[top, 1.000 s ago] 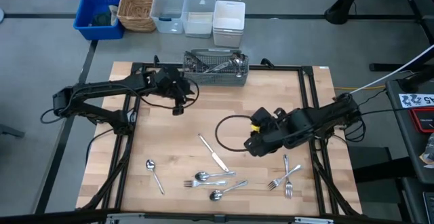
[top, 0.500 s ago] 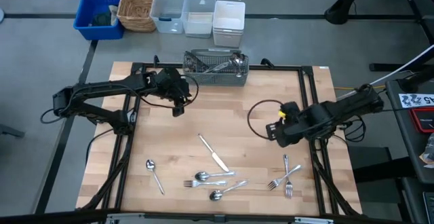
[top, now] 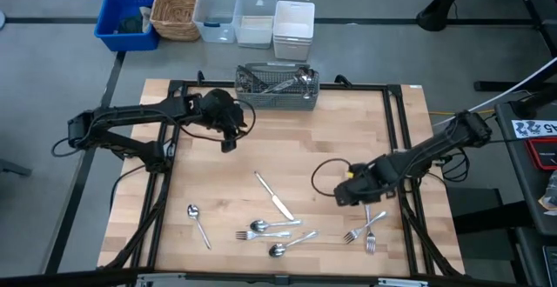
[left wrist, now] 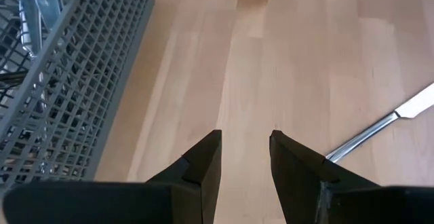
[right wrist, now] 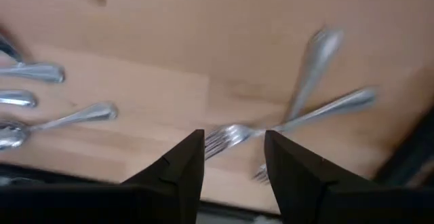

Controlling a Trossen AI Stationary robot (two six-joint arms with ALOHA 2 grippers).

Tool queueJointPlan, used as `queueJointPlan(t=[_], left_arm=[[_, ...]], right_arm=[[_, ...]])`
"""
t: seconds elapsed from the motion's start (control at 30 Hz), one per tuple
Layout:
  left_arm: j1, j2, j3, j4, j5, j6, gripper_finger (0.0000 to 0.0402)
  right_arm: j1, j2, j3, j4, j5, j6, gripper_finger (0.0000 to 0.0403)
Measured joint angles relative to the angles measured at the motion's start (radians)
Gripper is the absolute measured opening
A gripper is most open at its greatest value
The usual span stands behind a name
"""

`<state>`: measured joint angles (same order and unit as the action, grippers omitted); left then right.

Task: Sort silverware
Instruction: Put the silver fork into the dishwasher utensil holder

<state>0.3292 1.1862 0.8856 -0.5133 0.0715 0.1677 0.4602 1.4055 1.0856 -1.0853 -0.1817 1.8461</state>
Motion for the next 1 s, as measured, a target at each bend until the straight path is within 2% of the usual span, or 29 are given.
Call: queueJointPlan(t=[0.2, 0.37, 0.5, 0.8, 1.0], left_arm=[[-0.002, 0.000, 0.000, 0.000, 0.000, 0.016, 0.0111], [-0.002, 0.000, 0.000, 0.000, 0.000, 0.017, 0.0111], [-0.002, 0.000, 0.000, 0.000, 0.000, 0.036, 0.0111], [-0.002, 0.000, 0.000, 0.000, 0.000, 0.038, 0.0111], [-0.002, 0.000, 0.000, 0.001, -0.001, 0.024, 0.0111]], right_arm=[[0.103, 0.000, -0.089, 0.218, -0.031, 0.286, 0.0156], [0.230, 0.004, -0.116, 0.300, 0.057, 0.572, 0.0156], [0.275, 0.047, -0.117, 0.334, 0.051, 0.585, 0.0156], [0.295, 0.173, -0.118, 0.336, 0.057, 0.583, 0.0155], [0.323, 0.195, -0.118, 0.325, 0.059, 0.582, 0.0126]])
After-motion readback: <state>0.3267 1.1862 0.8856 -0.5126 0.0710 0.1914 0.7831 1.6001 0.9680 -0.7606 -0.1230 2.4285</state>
